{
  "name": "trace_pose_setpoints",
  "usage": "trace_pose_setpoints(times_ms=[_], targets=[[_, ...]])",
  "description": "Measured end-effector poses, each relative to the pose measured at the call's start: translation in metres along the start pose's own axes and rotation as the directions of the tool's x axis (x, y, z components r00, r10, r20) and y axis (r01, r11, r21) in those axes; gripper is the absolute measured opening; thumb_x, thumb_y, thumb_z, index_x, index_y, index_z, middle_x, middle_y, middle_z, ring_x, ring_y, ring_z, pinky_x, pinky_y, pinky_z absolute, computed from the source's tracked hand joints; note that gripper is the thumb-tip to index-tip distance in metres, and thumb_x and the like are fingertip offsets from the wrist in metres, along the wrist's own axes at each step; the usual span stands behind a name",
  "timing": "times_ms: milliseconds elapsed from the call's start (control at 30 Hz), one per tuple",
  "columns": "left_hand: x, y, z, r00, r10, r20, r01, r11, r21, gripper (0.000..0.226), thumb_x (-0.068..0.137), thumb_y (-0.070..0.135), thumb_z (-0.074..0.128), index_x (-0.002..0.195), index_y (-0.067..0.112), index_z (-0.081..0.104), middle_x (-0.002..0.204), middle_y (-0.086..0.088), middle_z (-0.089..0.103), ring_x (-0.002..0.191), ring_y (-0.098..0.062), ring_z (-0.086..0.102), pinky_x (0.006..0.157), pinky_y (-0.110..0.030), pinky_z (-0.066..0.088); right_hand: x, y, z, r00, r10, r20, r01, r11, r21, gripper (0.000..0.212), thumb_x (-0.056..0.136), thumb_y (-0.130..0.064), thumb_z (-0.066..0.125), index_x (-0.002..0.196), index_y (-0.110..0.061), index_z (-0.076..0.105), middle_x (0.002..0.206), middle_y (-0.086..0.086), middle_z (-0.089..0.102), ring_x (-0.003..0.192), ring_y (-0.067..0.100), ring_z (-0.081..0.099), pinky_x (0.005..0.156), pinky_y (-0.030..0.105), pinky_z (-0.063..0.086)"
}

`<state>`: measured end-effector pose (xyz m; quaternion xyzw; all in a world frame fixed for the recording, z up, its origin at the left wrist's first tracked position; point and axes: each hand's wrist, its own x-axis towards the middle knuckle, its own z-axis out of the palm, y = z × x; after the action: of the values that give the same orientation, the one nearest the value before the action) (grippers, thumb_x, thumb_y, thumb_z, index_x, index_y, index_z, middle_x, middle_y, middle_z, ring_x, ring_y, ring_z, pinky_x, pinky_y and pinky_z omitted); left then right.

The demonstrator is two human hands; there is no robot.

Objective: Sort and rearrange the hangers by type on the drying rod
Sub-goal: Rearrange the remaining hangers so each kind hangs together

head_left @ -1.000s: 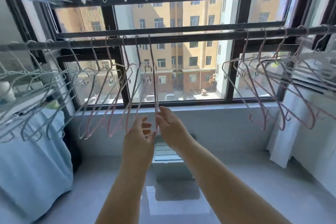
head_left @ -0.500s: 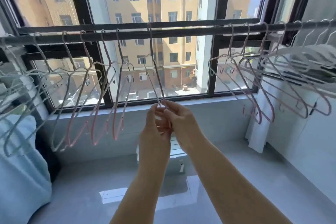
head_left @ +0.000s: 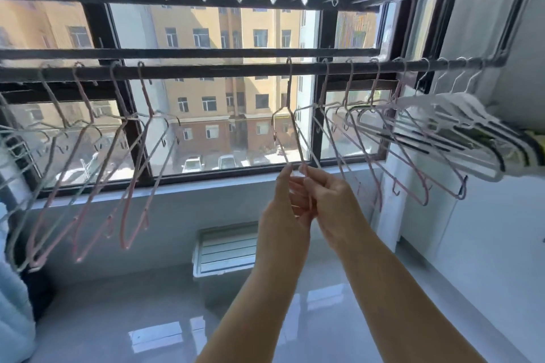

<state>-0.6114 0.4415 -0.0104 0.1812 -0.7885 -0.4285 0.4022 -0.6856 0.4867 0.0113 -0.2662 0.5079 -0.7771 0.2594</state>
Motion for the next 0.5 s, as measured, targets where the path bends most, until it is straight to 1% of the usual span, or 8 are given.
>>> trace_pose_setpoints(times_ms=[67,100,133,233,333,400,500], targets=[[-0.001,0.002,0.006,1.000,0.001,0.000,-0.001,1.000,0.003,0.069,0.079,0.001,0.063,0.134,0.032,0.035,0.072,0.017,0.056,0.063,0.004,0.058,0.062,-0.005,0.045,0.000,-0.002,-0.006,1.000,0.008,-0.002,-0.008,1.000,0.005,0.028,0.094,0.000,0.041,0.115,-0.007,0.057,0.090,0.012,0.071,0.072,0.018,0.070,0.054,0.023,0.053],[-0.002,0.003,0.009,1.000,0.002,-0.002,-0.002,1.000,0.009,0.068,0.079,0.001,0.063,0.134,0.032,0.035,0.071,0.017,0.055,0.063,0.006,0.058,0.062,-0.005,0.045,-0.001,-0.002,-0.009,1.000,0.008,0.003,-0.008,1.000,0.011,0.029,0.094,0.000,0.041,0.118,-0.006,0.056,0.090,0.013,0.071,0.071,0.018,0.071,0.054,0.023,0.053],[-0.002,0.004,0.012,1.000,0.005,-0.004,-0.005,1.000,0.018,0.068,0.080,0.001,0.063,0.133,0.031,0.036,0.071,0.017,0.055,0.063,0.006,0.058,0.062,-0.005,0.045,-0.001,-0.003,-0.012,1.000,0.010,0.007,-0.010,1.000,0.013,0.029,0.094,0.000,0.041,0.118,-0.005,0.056,0.090,0.012,0.071,0.070,0.018,0.071,0.054,0.022,0.053],[-0.001,0.008,0.019,1.000,0.014,-0.006,-0.013,0.999,0.045,0.066,0.080,0.001,0.063,0.134,0.027,0.035,0.072,0.017,0.054,0.065,0.003,0.057,0.064,-0.009,0.047,0.000,-0.007,-0.019,1.000,0.020,0.019,-0.020,1.000,0.010,0.025,0.095,-0.001,0.039,0.109,-0.005,0.060,0.090,0.012,0.071,0.070,0.017,0.071,0.053,0.023,0.053],[0.001,0.013,0.024,1.000,0.008,-0.012,-0.007,0.997,0.076,0.067,0.080,0.001,0.063,0.135,0.025,0.034,0.071,0.018,0.053,0.066,0.002,0.056,0.064,-0.010,0.047,0.000,-0.011,-0.024,0.999,0.029,0.034,-0.030,1.000,0.008,0.026,0.096,-0.001,0.038,0.112,0.001,0.058,0.094,0.015,0.069,0.071,0.019,0.070,0.053,0.024,0.053],[0.001,0.016,0.028,1.000,0.002,-0.022,0.000,0.996,0.085,0.066,0.080,0.002,0.063,0.136,0.024,0.034,0.071,0.019,0.052,0.068,-0.004,0.058,0.064,-0.011,0.046,0.000,-0.014,-0.028,0.999,0.038,0.032,-0.038,0.999,0.000,0.026,0.095,-0.001,0.038,0.112,0.002,0.057,0.093,0.015,0.069,0.069,0.018,0.070,0.051,0.024,0.053],[0.000,0.017,0.035,0.999,0.006,-0.043,-0.002,0.996,0.093,0.065,0.080,0.002,0.063,0.136,0.022,0.035,0.071,0.021,0.051,0.072,-0.008,0.059,0.070,-0.019,0.050,0.001,-0.015,-0.032,0.998,0.049,0.034,-0.048,0.999,-0.018,0.027,0.095,-0.001,0.039,0.116,0.003,0.055,0.089,0.013,0.070,0.066,0.015,0.070,0.050,0.022,0.052]])
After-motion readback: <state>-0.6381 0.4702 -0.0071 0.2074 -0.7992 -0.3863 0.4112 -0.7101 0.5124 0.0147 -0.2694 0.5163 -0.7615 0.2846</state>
